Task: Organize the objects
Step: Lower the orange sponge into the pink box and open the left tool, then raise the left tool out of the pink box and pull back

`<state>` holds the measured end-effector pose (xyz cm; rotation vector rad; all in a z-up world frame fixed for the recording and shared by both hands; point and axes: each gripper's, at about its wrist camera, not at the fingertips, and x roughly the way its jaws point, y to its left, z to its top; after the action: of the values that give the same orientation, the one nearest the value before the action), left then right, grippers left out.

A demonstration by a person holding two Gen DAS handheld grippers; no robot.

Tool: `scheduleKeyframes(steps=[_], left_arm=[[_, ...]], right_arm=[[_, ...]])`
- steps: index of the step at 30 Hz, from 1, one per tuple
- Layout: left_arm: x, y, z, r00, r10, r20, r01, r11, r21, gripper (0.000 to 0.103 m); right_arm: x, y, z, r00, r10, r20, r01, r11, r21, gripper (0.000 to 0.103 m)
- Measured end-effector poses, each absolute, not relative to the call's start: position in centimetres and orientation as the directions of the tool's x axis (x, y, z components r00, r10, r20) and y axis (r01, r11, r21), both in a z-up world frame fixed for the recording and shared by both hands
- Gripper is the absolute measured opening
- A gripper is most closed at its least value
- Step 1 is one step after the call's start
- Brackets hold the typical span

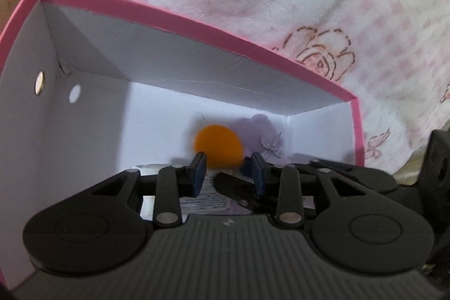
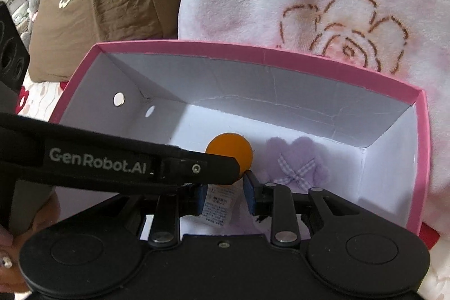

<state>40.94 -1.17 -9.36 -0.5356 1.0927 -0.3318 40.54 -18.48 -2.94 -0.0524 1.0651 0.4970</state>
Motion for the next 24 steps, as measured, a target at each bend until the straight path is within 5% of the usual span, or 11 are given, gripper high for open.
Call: scheduleKeyframes(steps=[3,15,21,24], left_arm=[[40.8,-1.1,-8.7,0.445,-0.480,-0.756,0.008,0.846,-0.533,0.043],[36.8,-0.3,-3.8,0.462,-0.405,-0.789,0.020,0.894,-0.447,0.051],[33.3,0.2,0.0,0.487,-0.371,-0.790,0.042,0.914,-0.404,0.058],[31.5,0.4,1.8,0.502,-0.364,-0.785,0.051,0.918,-0.393,0.061]], right_arm=[[39.8,-19.0,-2.4,0.397,0.361,-0.844,-0.437,0.883,0.172,0.035],[34.6,-21.4,1.8,0.499,0.359,-0.789,-0.468,0.878,0.103,0.039],[31.0,-21.7,4.2,0.552,0.377,-0.744,-0.471,0.877,0.095,0.053],[29.3,-21.6,5.5,0.567,0.391,-0.725,-0.473,0.875,0.102,0.071]])
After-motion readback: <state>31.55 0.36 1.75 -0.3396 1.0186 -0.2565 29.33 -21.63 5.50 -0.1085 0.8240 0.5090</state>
